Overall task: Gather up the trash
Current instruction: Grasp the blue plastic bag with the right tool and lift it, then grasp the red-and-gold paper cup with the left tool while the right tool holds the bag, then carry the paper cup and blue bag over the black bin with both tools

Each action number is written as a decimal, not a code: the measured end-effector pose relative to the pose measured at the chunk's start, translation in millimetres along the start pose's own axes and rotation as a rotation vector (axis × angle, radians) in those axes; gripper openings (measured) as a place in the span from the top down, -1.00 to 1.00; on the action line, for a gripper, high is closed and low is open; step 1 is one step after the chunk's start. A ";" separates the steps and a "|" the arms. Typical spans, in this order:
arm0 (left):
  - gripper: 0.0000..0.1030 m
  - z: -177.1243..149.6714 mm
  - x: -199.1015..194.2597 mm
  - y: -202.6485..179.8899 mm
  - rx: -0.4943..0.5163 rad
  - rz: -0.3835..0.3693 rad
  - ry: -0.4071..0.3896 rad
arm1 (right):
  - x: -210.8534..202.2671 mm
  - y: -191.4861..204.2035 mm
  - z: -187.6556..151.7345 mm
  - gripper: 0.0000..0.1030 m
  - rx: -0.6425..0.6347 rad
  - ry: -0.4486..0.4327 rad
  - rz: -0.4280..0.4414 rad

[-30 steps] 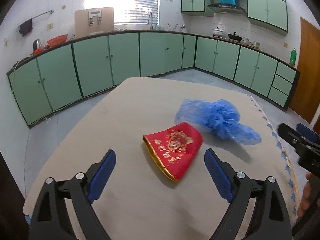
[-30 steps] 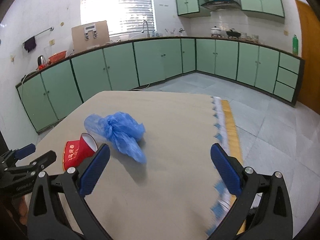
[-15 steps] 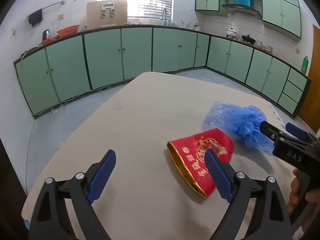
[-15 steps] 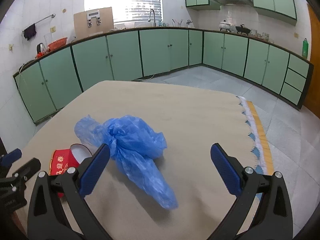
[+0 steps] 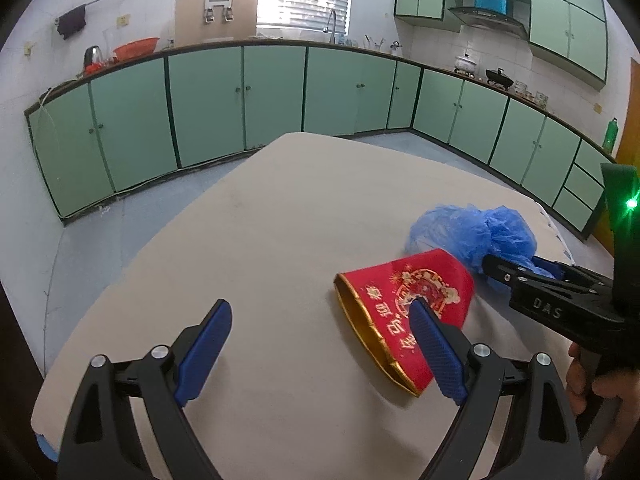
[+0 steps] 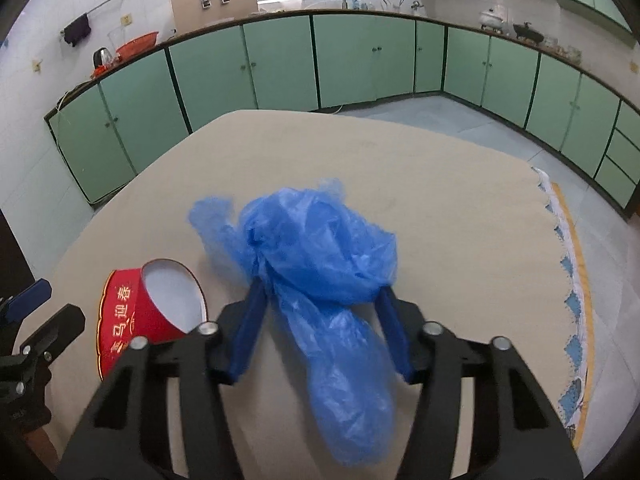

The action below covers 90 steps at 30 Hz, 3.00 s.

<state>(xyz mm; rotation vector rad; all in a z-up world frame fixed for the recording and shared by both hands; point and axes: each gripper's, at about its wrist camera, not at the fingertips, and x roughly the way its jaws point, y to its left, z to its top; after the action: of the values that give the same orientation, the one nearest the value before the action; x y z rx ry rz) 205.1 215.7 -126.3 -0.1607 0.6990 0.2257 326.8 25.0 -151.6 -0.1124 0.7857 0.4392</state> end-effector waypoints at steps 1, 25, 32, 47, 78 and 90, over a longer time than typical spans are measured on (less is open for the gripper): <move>-0.71 -0.3 -0.8 -1.8 0.001 -0.003 0.000 | -0.5 -1.1 0.2 0.24 0.004 0.000 0.010; -0.80 16.3 40.4 -60.2 -0.011 0.041 0.081 | -20.9 -51.1 -11.6 0.87 0.046 -0.038 -0.022; -0.81 7.7 53.0 -58.8 -0.037 0.029 0.154 | -23.9 -63.8 -13.3 0.87 0.060 -0.038 -0.003; -0.31 3.1 31.7 -59.4 -0.037 -0.050 0.100 | -51.3 -69.9 -18.5 0.87 0.068 -0.062 -0.010; -0.31 -13.3 -79.4 -145.3 0.192 -0.267 -0.024 | -211.3 -109.2 -86.0 0.87 0.134 -0.181 -0.115; -0.31 -42.7 -125.4 -214.1 0.297 -0.416 -0.026 | -279.8 -145.1 -141.0 0.88 0.208 -0.212 -0.213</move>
<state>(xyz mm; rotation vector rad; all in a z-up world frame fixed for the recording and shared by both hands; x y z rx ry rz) 141.0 -19.0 -61.5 -0.0169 0.6503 -0.2729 121.1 -237.9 -63.0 0.0441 0.5986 0.1624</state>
